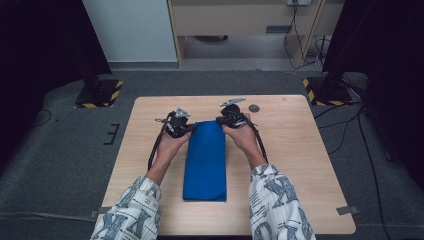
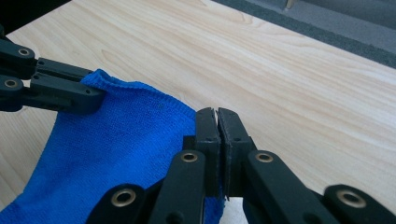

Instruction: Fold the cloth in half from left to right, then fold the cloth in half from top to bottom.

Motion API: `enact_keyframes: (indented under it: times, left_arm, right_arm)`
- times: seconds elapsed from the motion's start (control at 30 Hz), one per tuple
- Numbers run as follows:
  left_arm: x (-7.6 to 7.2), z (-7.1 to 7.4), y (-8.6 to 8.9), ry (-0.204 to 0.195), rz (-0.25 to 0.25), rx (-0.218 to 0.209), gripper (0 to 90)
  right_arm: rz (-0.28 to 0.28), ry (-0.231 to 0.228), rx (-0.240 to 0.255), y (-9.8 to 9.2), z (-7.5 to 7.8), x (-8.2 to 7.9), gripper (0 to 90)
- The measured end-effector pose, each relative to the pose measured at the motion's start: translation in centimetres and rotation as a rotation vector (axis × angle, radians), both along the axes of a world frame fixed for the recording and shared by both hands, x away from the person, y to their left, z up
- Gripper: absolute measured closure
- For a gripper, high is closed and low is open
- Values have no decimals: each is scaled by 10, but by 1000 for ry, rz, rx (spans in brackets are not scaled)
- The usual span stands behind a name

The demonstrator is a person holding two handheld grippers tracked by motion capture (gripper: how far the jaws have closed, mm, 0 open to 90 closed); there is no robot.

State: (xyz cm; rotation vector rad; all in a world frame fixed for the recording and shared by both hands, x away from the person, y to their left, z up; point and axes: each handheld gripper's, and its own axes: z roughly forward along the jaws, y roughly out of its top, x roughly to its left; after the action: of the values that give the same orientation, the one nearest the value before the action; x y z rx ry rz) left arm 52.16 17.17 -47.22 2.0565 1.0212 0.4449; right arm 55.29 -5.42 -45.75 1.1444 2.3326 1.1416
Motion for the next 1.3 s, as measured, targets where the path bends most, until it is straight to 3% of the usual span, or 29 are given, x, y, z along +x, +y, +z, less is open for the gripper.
enact_keyframes:
  times: [0.67,1.3]
  left_arm:
    - [7,20,3,-30,-14,-27,850]
    - [-2,31,6,-55,-36,-20,849]
  right_arm:
    - [-1,-34,28,-8,16,1,881]
    - [17,-51,52,-11,24,-10,880]
